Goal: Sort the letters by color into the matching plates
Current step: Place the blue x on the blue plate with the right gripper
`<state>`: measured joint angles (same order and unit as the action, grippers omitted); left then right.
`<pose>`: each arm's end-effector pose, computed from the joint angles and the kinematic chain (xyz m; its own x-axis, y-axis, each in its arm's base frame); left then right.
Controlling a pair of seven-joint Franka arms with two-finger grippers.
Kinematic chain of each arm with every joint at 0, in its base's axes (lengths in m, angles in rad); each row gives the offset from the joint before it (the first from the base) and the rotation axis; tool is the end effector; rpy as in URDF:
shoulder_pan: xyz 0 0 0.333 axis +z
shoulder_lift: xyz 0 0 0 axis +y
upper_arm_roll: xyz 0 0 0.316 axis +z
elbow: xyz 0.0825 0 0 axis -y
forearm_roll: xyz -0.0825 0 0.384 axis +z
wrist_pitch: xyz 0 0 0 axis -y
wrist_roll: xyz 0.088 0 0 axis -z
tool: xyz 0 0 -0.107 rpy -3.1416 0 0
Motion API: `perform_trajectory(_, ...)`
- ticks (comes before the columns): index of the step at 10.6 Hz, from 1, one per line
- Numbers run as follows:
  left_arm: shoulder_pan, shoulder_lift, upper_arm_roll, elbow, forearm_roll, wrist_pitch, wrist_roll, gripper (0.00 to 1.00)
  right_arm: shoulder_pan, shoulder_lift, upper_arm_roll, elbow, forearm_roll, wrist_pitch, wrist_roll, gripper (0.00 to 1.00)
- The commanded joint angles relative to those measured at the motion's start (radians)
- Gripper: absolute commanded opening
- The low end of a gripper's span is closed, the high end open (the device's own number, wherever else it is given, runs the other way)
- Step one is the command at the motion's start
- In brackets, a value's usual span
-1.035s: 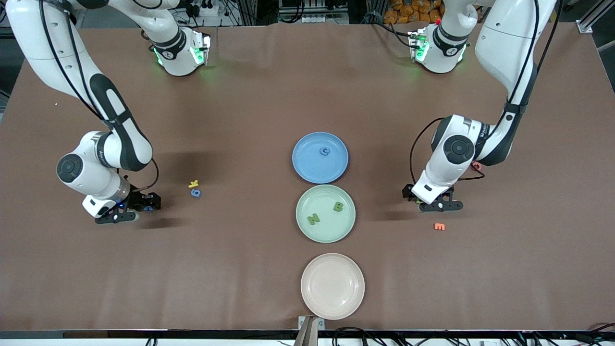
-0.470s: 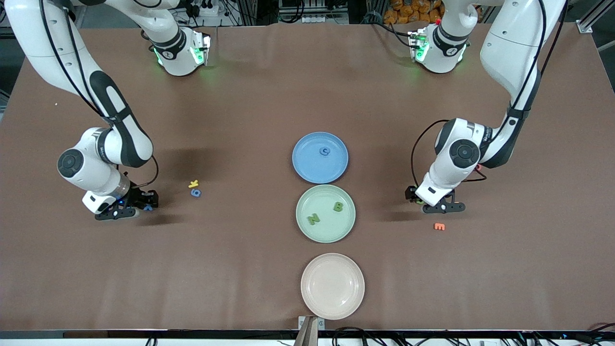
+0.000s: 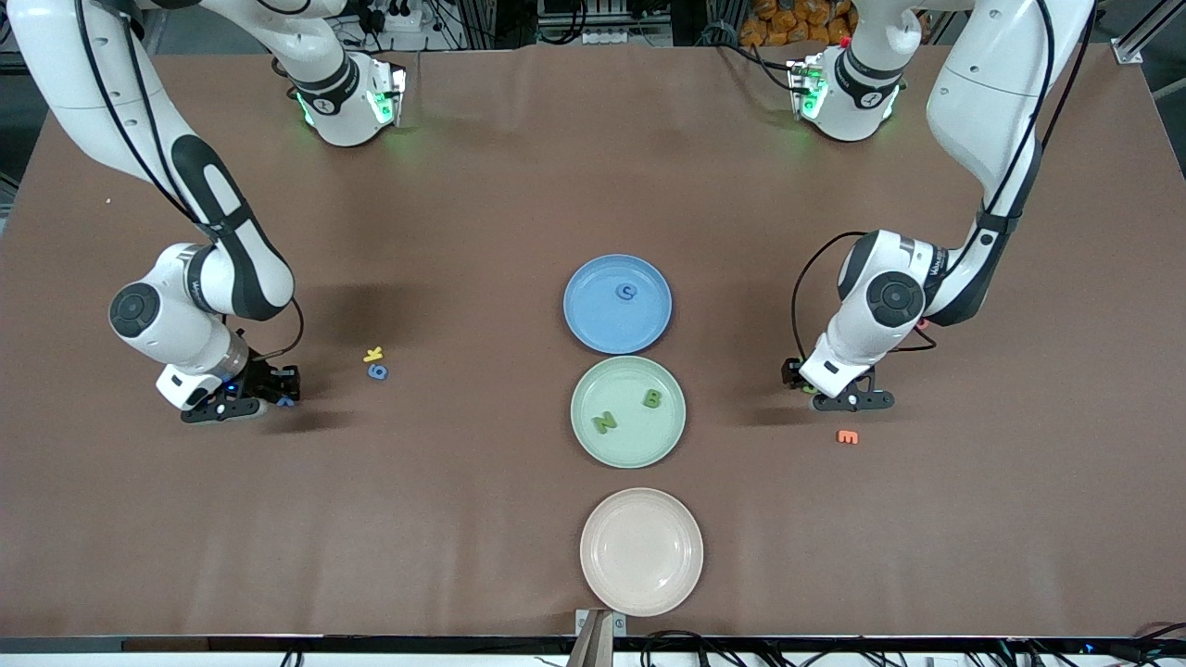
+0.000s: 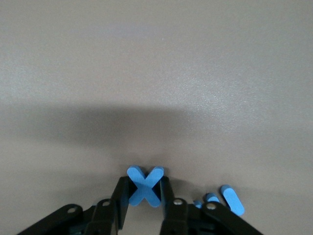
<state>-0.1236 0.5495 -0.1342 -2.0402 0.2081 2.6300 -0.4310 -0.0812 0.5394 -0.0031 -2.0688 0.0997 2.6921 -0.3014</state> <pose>0.5787 -0.1571 0.1752 0.9981 0.0147 0.0595 0.0158 -0.9997 -0.0171 0.5935 -0.0534 0.1737 0.9875 0.1277 0.0925 0.1303 -0.9912 -0.0226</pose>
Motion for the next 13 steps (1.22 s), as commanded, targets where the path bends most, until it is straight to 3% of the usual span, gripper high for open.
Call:
perform_trajectory(1,0.019,0.009,-0.015,0.011,0.010,0.013,0.026,0.61,-0.015,-0.006,0.020,-0.037,-0.008,0.012,-0.012,0.23)
perform_trajectory(3,0.019,0.010,-0.013,0.014,0.013,0.013,0.028,0.47,-0.014,-0.003,0.020,-0.033,-0.009,0.011,-0.012,0.21)
perform_trajectory(7,0.012,0.007,-0.013,0.029,0.025,0.010,0.064,0.00,0.010,-0.067,0.022,-0.013,0.001,-0.081,0.024,0.21)
perform_trajectory(9,0.016,-0.005,-0.013,0.063,0.025,0.001,0.089,0.00,0.065,-0.104,0.023,0.027,0.002,-0.202,0.149,0.21)
perform_trajectory(11,0.001,-0.035,-0.022,0.101,0.022,-0.010,0.089,0.00,0.127,-0.116,0.054,0.038,0.002,-0.215,0.284,0.21)
perform_trajectory(13,0.001,-0.039,-0.082,0.167,0.011,-0.010,0.083,0.00,0.213,-0.116,0.067,0.039,0.002,-0.215,0.388,0.21)
